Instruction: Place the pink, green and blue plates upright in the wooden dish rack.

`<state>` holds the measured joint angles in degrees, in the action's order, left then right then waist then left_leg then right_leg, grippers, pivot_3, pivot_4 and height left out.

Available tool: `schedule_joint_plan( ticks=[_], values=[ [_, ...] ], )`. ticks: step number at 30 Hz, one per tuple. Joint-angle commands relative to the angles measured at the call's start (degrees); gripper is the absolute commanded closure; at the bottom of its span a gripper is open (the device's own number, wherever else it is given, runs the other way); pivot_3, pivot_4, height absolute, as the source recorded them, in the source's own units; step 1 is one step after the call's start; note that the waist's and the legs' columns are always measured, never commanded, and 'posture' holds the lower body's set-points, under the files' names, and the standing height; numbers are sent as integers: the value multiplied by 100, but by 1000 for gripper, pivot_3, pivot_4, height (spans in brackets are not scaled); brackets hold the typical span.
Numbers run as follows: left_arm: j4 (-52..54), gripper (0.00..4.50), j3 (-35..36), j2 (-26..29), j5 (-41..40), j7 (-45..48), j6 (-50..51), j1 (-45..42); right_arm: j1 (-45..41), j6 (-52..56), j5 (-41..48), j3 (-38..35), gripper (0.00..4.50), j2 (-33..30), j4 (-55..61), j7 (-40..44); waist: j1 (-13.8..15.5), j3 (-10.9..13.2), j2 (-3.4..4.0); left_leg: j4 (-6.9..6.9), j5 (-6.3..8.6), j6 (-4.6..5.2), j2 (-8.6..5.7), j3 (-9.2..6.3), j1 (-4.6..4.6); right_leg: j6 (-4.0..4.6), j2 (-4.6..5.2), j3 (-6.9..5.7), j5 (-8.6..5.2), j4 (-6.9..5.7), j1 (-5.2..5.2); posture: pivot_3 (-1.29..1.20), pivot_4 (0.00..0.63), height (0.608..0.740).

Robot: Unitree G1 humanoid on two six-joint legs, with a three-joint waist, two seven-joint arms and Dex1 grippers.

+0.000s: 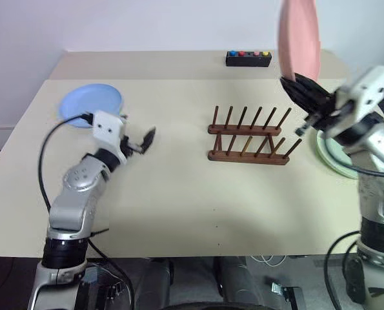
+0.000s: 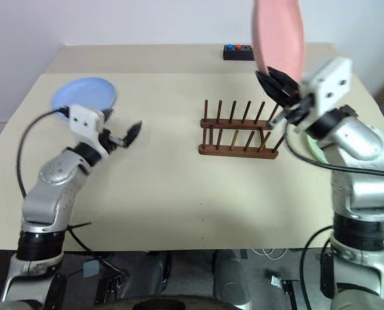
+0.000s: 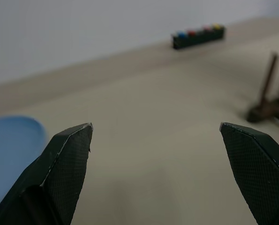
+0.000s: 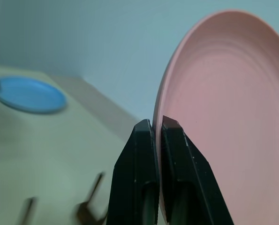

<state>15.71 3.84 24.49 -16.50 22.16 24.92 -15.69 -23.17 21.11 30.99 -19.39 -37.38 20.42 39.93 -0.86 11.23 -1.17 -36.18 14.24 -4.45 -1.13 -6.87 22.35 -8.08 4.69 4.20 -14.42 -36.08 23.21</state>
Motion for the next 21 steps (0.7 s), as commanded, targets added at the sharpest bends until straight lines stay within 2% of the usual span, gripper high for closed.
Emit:
schedule_joint_plan(
  ticks=[1, 5, 11, 21],
  values=[
    [149, 46, -140, 86, -84, 482, -278, 211, 157, 726, 1240, -590, 4500, -113, 407, 12, -19, 1, 4, 0, 0, 0, 1, 0, -1, 0, 0, 0, 0, 0, 0, 0, 150, 740],
    [178, 46, -287, 1, -158, 754, -295, 447, 363, 1291, 2221, -992, 4500, -8, 309, -234, -12, -2, 8, -2, 0, 1, 1, 3, -2, 0, 0, 1, 0, -1, 0, 0, 150, 740],
    [235, 46, -395, 22, -221, 1063, -225, 652, 570, 1659, 3078, -1294, 4500, -63, 186, -291, 1, -2, 8, -4, 0, 1, 0, 3, 0, -1, 0, 1, 0, 0, -1, 0, 150, 740],
    [274, 46, -531, -75, -198, 1082, -214, 653, 578, 1769, 3179, -1127, 4500, -112, -365, -138, 1, -2, 9, -4, 0, 1, 0, 4, -1, -1, 0, 1, 0, 0, 0, 0, 150, 740]
  ],
)
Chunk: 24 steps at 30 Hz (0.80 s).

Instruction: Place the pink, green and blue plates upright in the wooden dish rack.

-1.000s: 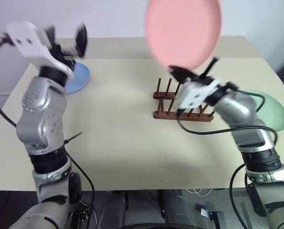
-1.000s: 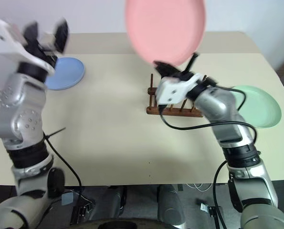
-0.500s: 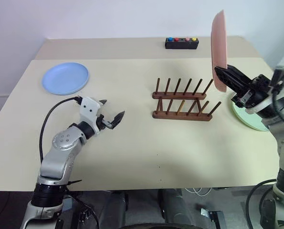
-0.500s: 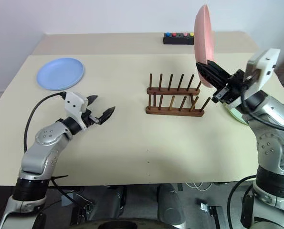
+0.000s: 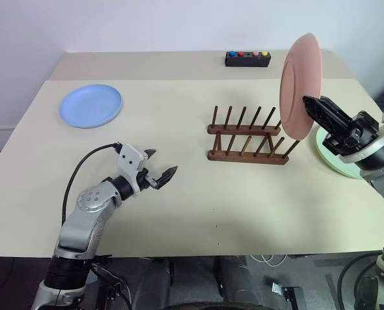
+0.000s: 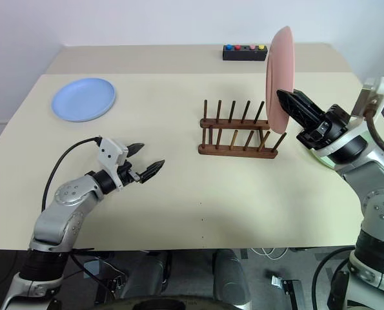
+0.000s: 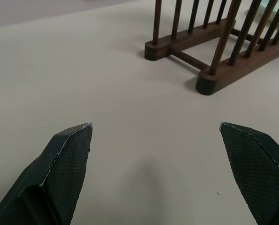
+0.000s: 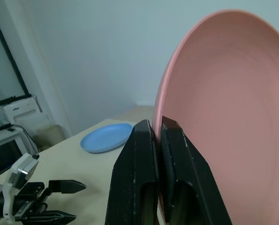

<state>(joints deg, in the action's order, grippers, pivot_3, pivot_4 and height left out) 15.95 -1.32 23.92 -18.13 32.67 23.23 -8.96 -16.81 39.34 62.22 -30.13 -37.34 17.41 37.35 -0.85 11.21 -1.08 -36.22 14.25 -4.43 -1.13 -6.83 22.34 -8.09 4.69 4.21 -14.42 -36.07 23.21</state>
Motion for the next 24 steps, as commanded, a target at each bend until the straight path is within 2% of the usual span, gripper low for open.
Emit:
schedule_joint_plan(
  ticks=[1, 20, 24],
  values=[
    [258, 46, -20, -22, -36, 30, -45, -17, -76, -53, 44, -41, 4500, -123, -135, 156, 0, 0, 0, 0, 0, 0, 0, 0, 0, 0, 0, 0, 0, 0, 0, 0, 150, 740],
    [355, 46, -73, -36, 3, 25, -43, 103, -558, 270, 74, 1, 4500, -191, -1341, 647, -5, -1, 1, 1, 0, 0, 0, 0, 0, 0, -1, 0, 0, 0, 0, 0, 150, 740],
    [341, 0, -85, -42, 13, 19, -41, 92, -559, 225, -2, 3, 3040, -169, -1389, 651, -5, 0, 2, 1, 0, 0, 0, 0, 0, 0, -1, 0, 0, 1, 0, 0, 150, 740]
  ],
)
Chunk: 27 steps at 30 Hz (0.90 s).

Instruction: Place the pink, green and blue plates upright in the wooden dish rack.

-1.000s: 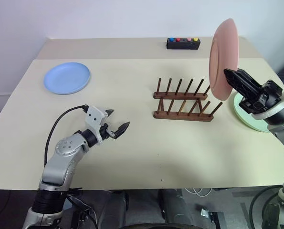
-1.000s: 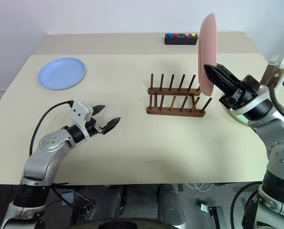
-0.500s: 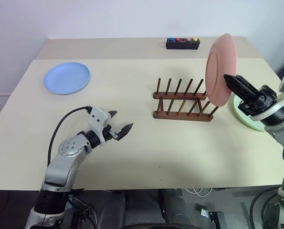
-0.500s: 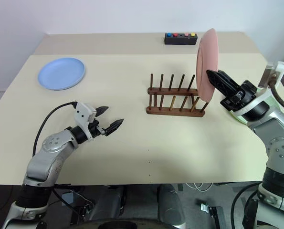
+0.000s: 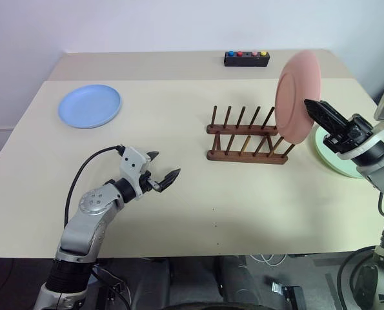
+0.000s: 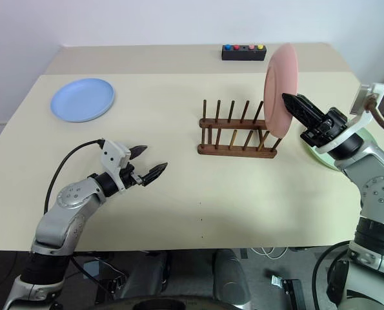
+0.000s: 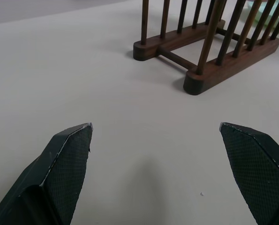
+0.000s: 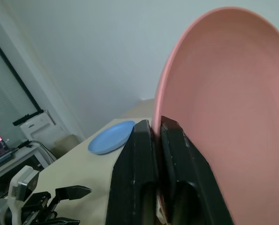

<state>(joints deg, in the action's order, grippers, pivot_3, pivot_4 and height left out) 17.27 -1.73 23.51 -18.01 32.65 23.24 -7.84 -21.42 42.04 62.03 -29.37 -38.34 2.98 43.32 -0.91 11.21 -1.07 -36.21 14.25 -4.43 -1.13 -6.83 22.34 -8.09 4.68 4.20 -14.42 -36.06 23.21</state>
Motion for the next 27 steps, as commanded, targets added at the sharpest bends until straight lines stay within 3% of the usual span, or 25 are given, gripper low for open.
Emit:
schedule_joint_plan(
  ticks=[1, 5, 17, 27],
  values=[
    [199, 0, -54, -3, 13, 19, -47, -25, -93, -78, -21, -75, 2506, -67, 48, 40, 1, 0, 1, 0, 0, 0, 0, 0, 0, 0, 0, 0, 0, 0, 0, 0, 150, 740],
    [171, 0, -71, 6, 25, 19, -56, -43, -129, -191, -127, -114, 516, -33, 20, -66, 0, 0, 1, 0, 0, 0, 0, 0, 0, 0, 0, 0, 0, 0, 0, 0, 150, 740],
    [128, 0, -74, 16, 52, -11, -76, -68, -92, -901, -721, -373, 516, -95, 84, -468, 1, 0, 1, 0, 0, 0, 0, 1, 0, 0, 0, 0, 0, 0, 0, 0, 150, 740],
    [251, 0, -187, 125, -100, 369, -62, -48, 1154, -1667, -1882, -850, 516, -926, -6, -49, -19, -4, 10, 1, 1, 1, 0, 5, -1, 0, 0, 3, -1, 3, 0, 0, 150, 740]
  ],
)
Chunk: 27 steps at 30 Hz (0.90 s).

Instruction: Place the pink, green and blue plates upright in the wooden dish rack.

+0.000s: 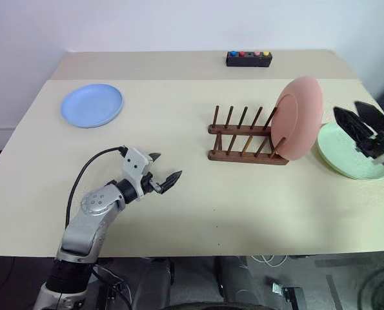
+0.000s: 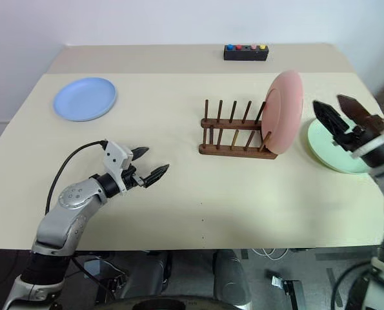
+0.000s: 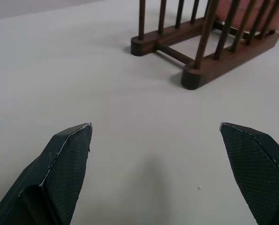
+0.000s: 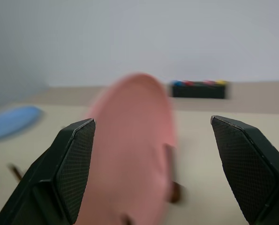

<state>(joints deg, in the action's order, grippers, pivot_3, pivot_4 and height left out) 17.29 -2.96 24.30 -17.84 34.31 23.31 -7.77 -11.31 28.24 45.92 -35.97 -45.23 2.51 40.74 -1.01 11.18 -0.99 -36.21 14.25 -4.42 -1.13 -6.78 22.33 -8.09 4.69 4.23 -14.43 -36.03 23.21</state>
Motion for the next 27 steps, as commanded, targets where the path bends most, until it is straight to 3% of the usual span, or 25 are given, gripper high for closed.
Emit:
schedule_joint_plan(
  ticks=[1, 6, 10, 19, 22, 27],
  values=[
    [260, 0, -108, 71, -158, 325, -84, -81, 285, -395, -498, -137, 516, -348, -15, 284, -7, -2, 4, 0, 0, 0, 1, 2, -2, 0, 0, 1, 0, 0, 0, 0, 150, 740],
    [349, 0, -437, 221, -345, 1009, -47, -193, 882, -1161, -2169, 790, 516, -903, -646, 364, -3, -3, 4, -3, 0, 0, 0, 5, -2, 14, 0, 2, -8, 3, -2, 0, 150, 740],
    [350, 0, -826, 289, -295, 1383, -34, -369, 836, -1786, -3264, 1621, 516, -1097, -1349, 258, -7, -3, 7, -2, 0, 0, 0, 7, -2, 16, 0, 4, -9, 3, -2, 0, 150, 740],
    [361, 0, -1176, 220, -195, 1535, -117, -431, 133, -2304, -4046, 2267, 516, -962, -2485, 21, -13, -3, 16, -2, 0, 0, 0, 8, -4, 13, 0, 7, -8, 3, -3, 0, 150, 740],
    [267, 0, -1189, 196, -155, 1532, -222, -383, 32, -2437, -4190, 2358, 1347, -914, -2672, -90, -2, -3, 16, -3, 0, 0, 0, 7, -4, 7, 0, 7, -5, 3, -4, 0, 150, 740],
    [260, 0, -1170, 158, -167, 1519, -197, -386, 75, -2551, -4277, 2392, 3843, -863, -2688, -188, -4, -3, 17, -3, 0, 0, 0, 7, -4, 6, 0, 8, -4, 3, -4, 0, 150, 740]
  ],
)
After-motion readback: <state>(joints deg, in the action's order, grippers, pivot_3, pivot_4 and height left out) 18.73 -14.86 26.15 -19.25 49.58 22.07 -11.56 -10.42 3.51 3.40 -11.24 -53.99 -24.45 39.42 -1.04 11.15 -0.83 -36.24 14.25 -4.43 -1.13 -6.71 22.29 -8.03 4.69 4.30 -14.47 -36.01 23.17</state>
